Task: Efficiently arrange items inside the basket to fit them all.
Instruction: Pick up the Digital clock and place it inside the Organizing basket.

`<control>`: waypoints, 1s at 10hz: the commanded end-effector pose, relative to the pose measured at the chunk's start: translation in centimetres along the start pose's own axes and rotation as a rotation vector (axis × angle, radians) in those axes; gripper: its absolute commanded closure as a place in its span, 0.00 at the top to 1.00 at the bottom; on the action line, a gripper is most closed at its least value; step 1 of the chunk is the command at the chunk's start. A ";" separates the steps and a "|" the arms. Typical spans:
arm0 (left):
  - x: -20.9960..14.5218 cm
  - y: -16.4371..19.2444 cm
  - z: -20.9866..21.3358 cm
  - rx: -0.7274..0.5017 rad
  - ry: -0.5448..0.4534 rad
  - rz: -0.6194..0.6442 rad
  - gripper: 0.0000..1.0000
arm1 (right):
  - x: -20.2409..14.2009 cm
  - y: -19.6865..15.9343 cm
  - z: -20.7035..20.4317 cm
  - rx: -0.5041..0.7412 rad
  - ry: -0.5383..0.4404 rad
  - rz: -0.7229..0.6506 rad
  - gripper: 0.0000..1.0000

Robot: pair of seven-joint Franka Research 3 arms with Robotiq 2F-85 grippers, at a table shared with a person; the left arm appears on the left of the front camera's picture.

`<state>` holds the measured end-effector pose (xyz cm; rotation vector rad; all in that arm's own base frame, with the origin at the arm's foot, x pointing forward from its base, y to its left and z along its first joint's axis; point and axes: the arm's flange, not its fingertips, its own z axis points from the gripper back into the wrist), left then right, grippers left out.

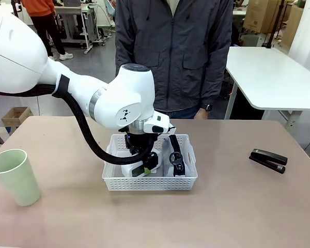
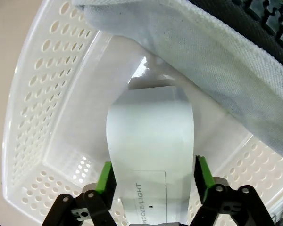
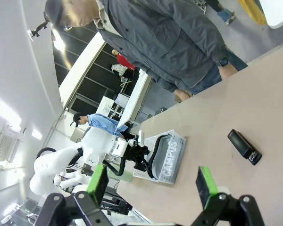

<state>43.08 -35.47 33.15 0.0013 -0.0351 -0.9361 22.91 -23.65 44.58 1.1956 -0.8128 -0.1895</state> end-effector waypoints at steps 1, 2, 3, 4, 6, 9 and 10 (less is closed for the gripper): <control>0.4 -0.2 0.4 -0.002 0.006 -0.009 1.00 | 0.2 0.0 0.0 0.019 -0.021 0.028 1.00; 0.3 -0.1 0.5 -0.004 0.003 -0.007 1.00 | 0.2 0.0 0.0 0.019 -0.021 0.028 1.00; -0.2 -0.1 1.3 -0.012 -0.003 -0.005 1.00 | 0.2 0.0 0.0 0.019 -0.021 0.028 1.00; -1.6 -0.4 4.2 -0.022 -0.034 -0.046 1.00 | 0.2 0.0 0.0 0.019 -0.021 0.028 1.00; -6.6 0.4 11.8 -0.040 -0.137 -0.114 1.00 | 0.2 0.0 0.0 0.019 -0.021 0.028 1.00; -16.0 7.4 21.0 -0.213 -0.261 -0.143 1.00 | 0.2 0.0 0.0 0.019 -0.021 0.028 1.00; -19.0 11.0 22.1 -0.316 -0.313 -0.097 1.00 | 0.2 0.0 0.0 0.019 -0.021 0.028 1.00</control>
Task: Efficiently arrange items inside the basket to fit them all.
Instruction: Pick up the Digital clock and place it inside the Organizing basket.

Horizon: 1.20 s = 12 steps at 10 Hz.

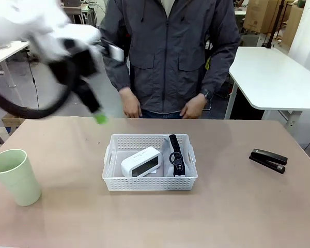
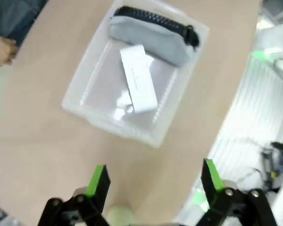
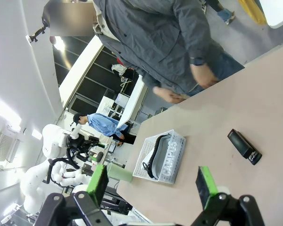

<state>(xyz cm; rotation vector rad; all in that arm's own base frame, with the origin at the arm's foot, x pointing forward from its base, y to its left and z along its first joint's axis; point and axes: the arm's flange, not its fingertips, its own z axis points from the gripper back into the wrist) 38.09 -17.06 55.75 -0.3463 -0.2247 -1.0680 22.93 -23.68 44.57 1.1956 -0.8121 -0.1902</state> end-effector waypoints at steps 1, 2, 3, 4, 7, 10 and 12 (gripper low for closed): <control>-5.7 6.0 2.4 -0.185 -0.077 0.142 1.00 | 0.2 0.0 -0.1 0.019 -0.021 0.029 1.00; -9.2 8.3 3.8 -0.254 -0.161 0.229 1.00 | 0.2 0.0 -0.1 0.019 -0.021 0.029 1.00; -12.7 10.1 4.5 -0.284 -0.249 0.300 1.00 | 0.2 0.0 -0.1 0.019 -0.021 0.029 1.00; -15.5 11.4 4.5 -0.361 -0.333 0.350 1.00 | 0.2 0.0 -0.1 0.019 -0.021 0.029 1.00; -22.7 14.7 2.5 -0.503 -0.567 0.540 1.00 | 0.2 0.0 -0.1 0.019 -0.021 0.029 1.00; -26.4 16.4 0.6 -0.698 -0.686 0.628 1.00 | 0.2 0.0 -0.1 0.019 -0.021 0.029 1.00; -25.6 15.9 1.5 -0.553 -0.613 0.635 1.00 | 0.2 0.0 -0.1 0.019 -0.021 0.029 1.00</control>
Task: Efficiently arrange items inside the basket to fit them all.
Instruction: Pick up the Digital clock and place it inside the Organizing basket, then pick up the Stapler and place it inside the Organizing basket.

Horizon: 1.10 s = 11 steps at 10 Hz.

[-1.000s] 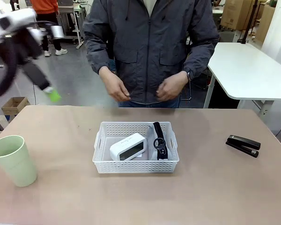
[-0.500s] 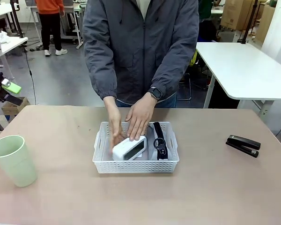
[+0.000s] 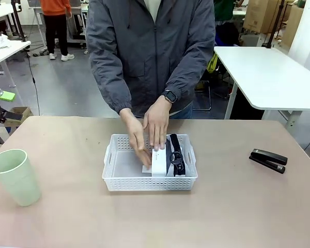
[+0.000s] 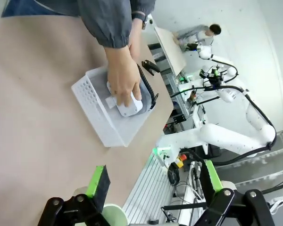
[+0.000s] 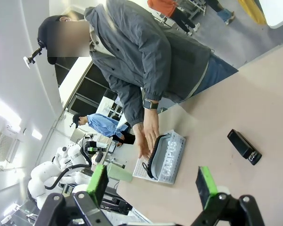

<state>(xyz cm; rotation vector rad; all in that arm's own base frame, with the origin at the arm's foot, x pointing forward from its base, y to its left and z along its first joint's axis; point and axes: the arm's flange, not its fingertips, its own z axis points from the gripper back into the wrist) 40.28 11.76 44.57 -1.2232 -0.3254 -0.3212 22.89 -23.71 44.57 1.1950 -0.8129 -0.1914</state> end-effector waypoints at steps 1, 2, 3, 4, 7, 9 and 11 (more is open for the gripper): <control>0.4 -1.1 -0.1 0.051 0.022 -0.030 1.00 | 0.2 0.0 -0.1 0.020 -0.020 0.029 1.00; 0.4 -1.1 -0.1 0.051 0.022 -0.030 1.00 | 0.2 0.0 -0.1 0.020 -0.020 0.029 1.00; 0.4 -1.1 -0.1 0.051 0.022 -0.030 1.00 | 0.2 0.0 -0.1 0.020 -0.020 0.029 1.00; 0.4 -1.1 -0.1 0.051 0.022 -0.030 1.00 | 0.2 0.0 -0.1 0.020 -0.020 0.029 1.00; 0.4 -1.1 -0.1 0.051 0.022 -0.030 1.00 | 0.2 0.0 -0.1 0.020 -0.020 0.029 1.00; 0.4 -1.1 -0.1 0.051 0.022 -0.030 1.00 | 0.2 0.0 -0.1 0.020 -0.020 0.029 1.00; 0.4 -1.1 -0.1 0.051 0.022 -0.030 1.00 | 0.2 0.0 -0.1 0.020 -0.020 0.029 1.00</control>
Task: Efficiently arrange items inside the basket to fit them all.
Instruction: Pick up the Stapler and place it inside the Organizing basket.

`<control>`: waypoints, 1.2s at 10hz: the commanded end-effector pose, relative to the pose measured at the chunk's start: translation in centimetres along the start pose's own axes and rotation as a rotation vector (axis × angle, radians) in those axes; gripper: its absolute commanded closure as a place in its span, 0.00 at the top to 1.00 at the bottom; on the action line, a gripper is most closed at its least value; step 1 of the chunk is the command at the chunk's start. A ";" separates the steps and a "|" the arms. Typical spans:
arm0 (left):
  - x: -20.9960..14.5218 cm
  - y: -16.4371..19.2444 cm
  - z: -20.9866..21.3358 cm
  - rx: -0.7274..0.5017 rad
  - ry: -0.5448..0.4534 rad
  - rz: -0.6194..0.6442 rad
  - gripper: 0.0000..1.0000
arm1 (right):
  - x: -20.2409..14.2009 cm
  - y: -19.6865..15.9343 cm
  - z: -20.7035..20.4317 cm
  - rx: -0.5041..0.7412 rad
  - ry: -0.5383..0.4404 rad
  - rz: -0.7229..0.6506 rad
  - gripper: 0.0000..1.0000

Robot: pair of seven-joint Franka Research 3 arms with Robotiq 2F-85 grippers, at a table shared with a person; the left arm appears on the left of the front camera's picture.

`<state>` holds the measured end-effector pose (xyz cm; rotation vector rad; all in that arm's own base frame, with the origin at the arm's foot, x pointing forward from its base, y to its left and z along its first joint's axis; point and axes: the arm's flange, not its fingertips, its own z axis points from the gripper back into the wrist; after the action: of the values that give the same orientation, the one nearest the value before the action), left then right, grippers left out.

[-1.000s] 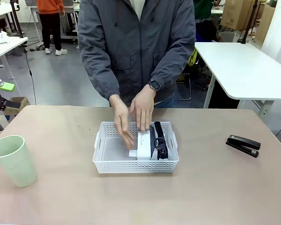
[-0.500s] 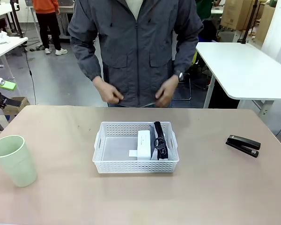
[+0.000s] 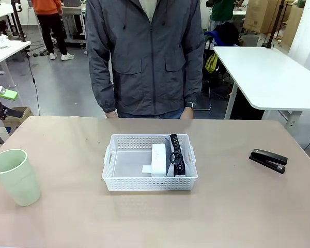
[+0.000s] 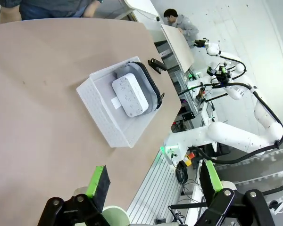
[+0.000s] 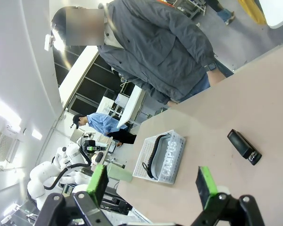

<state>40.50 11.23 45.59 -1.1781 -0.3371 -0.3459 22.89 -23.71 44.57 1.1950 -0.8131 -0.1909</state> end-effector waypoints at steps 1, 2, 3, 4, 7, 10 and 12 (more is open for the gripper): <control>-0.2 -0.2 0.1 0.012 0.009 -0.001 1.00 | 0.0 0.0 0.0 0.000 0.000 0.000 1.00; -0.2 -0.2 0.1 0.012 0.009 -0.001 1.00 | -0.3 0.8 -0.8 -0.044 0.078 0.080 1.00; -0.2 -0.2 0.1 0.012 0.009 -0.001 1.00 | 0.0 1.3 -2.3 -0.116 0.138 0.088 1.00; -0.2 -0.2 0.1 0.012 0.009 -0.001 1.00 | 0.4 2.1 -4.7 -0.198 0.229 0.131 1.00; -0.2 -0.2 0.1 0.012 0.009 -0.001 1.00 | 1.4 3.4 -15.5 -0.615 0.560 0.262 1.00; -0.2 -0.2 0.1 0.012 0.009 -0.001 1.00 | 0.2 1.9 -23.8 -0.865 0.700 0.303 1.00; -0.2 -0.2 0.1 0.012 0.009 -0.001 1.00 | -1.1 0.5 -27.6 -1.077 0.756 0.347 1.00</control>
<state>40.53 11.19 45.50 -1.1779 -0.3346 -0.3450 38.81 -1.99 41.07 0.1510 -0.1947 0.1512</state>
